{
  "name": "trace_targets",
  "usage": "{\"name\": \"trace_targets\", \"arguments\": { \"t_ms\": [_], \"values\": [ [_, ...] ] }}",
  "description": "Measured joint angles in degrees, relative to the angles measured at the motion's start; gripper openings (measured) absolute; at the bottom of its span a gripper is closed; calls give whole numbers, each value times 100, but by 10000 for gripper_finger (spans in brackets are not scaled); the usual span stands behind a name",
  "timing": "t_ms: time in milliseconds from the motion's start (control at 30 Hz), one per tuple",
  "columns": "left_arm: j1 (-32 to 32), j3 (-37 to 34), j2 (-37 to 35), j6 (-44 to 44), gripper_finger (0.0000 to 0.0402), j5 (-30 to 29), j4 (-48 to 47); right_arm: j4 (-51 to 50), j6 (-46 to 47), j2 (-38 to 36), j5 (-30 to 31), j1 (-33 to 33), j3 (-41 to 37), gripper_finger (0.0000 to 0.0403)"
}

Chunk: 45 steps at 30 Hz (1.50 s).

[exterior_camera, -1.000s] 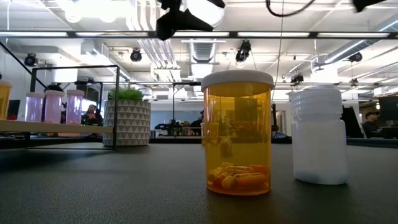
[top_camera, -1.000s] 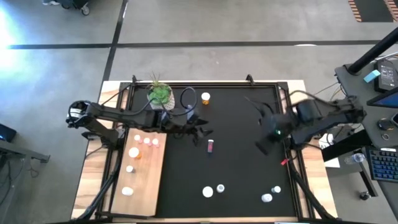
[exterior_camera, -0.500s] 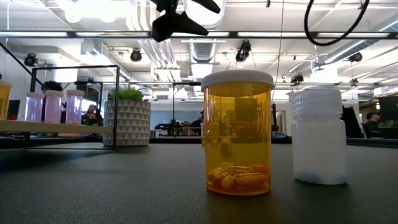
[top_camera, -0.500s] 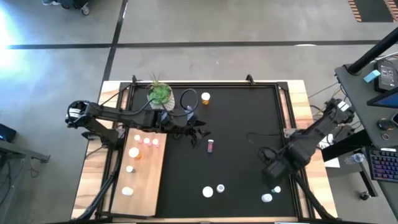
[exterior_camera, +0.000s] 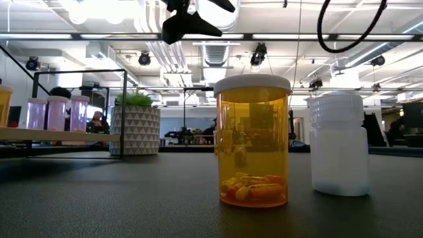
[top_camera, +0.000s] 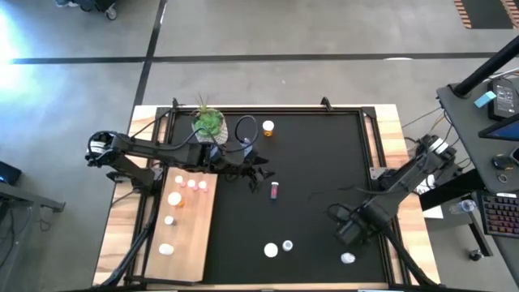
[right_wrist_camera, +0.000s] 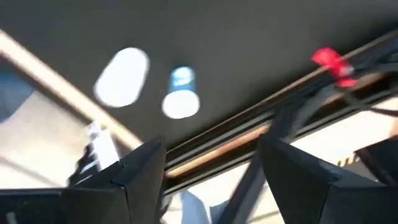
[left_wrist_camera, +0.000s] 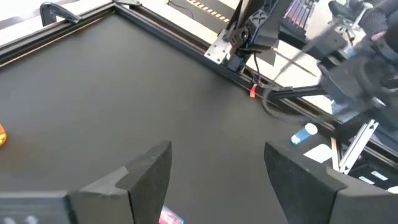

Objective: Pick and place medicine bottles onto shelf by color
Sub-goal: Put the bottom blue pill bottle on the shelf aligned with the other blue pill bottle

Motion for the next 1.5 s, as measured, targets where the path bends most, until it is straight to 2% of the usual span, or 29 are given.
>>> {"name": "trace_targets", "arguments": {
  "t_ms": [67, 133, 267, 333, 500, 667, 867, 1200, 1333, 1500],
  "values": [
    [0, -1, 0, -4, 240, -9, 19, 12, 240, -241, 312, 77, -281, 247],
    [0, -2, 0, -10, 240, -17, 78, 457, 430, -429, 415, 101, -632, 247],
    [0, -4, 0, -14, 240, -17, 205, 2008, 673, -757, 202, 153, -1455, 247],
    [0, -4, 0, -16, 240, -17, 203, 2405, 942, -883, 32, 224, -1729, 247],
    [0, -4, 0, -15, 240, -17, 283, 2374, 1644, -1062, 78, 490, -1980, 247],
    [2, -4, 0, -13, 240, -20, 295, 2600, 1938, -816, 63, 735, -2033, 247],
    [2, -2, 0, -14, 240, -20, 290, 3063, 1994, -475, 47, 852, -2049, 247],
    [2, 0, 0, -11, 240, -20, 289, 3028, 1895, -28, 51, 935, -2049, 246],
    [2, 2, 0, -14, 240, -20, 288, 3055, 1781, 46, 93, 945, -2049, 228],
    [2, 2, 0, -14, 240, -20, 289, 3079, 1672, 83, 104, 942, -2049, 183]
  ]
}}
